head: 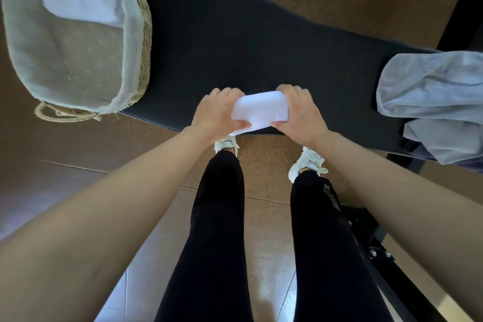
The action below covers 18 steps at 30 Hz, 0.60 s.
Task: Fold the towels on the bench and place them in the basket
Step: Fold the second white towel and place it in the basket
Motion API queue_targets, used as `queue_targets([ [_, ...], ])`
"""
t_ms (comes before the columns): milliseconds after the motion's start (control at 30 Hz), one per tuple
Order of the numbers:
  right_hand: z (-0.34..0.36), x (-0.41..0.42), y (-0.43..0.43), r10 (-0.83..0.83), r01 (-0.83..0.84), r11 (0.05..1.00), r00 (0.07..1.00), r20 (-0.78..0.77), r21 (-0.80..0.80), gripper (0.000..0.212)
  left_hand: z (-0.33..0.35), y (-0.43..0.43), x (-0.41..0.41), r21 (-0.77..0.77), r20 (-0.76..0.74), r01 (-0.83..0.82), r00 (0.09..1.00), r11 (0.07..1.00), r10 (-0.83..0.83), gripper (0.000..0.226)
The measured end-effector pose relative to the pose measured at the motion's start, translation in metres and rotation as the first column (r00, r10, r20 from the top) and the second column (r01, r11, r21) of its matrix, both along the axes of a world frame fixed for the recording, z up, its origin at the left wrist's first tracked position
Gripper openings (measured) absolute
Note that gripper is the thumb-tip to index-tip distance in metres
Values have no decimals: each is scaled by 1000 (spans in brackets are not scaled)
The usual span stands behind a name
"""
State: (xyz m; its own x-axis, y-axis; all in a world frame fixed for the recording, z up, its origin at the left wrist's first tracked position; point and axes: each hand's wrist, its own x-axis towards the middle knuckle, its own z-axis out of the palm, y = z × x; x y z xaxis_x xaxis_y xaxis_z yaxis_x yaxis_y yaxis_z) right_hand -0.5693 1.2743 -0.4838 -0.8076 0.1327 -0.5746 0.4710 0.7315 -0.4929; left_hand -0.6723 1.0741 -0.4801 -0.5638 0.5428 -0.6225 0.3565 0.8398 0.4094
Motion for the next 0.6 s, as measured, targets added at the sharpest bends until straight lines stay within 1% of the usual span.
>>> queue_targets([
  [33, 2, -1, -1, -21, 21, 1000, 1000, 13, -19, 68, 1, -2, 2, 4, 33, -50, 998, 999, 50, 58],
  [67, 5, -1, -2, -54, 56, 997, 998, 41, -57, 66, 2, -5, 4, 15, 94, -147, 985, 989, 145, 55],
  [100, 8, -3, -4, -96, 105, 988, 992, 84, -113, 64, 4, -9, 5, 33, 175, -279, 947, 960, 270, 53],
  [133, 13, -5, -5, -141, 164, 970, 981, 136, -178, 63, 7, -15, 4, 62, 263, -430, 877, 901, 401, 53],
  [200, 23, -10, -10, -214, 280, 917, 946, 242, -283, 60, 19, -28, 1, 96, 410, -691, 683, 716, 604, 55],
  [267, 35, -18, -21, -255, 352, 874, 920, 299, -336, 57, 32, -43, -5, 94, 490, -829, 521, 551, 699, 56],
  [367, 52, -36, -48, -321, 442, 796, 887, 331, -414, 53, 51, -63, -16, 101, 550, -923, 363, 372, 752, 54],
  [433, 63, -51, -68, -352, 482, 734, 873, 339, -479, 52, 65, -78, -27, 117, 568, -952, 297, 282, 767, 53],
  [500, 76, -70, -87, -369, 503, 661, 864, 342, -557, 52, 81, -96, -41, 156, 542, -956, 292, 247, 788, 58],
  [567, 87, -90, -104, -370, 514, 581, 857, 357, -631, 52, 98, -116, -58, 203, 537, -957, 287, 209, 793, 69],
  [600, 92, -99, -112, -366, 509, 559, 860, 355, -655, 52, 106, -127, -66, 223, 542, -957, 279, 184, 793, 73],
])
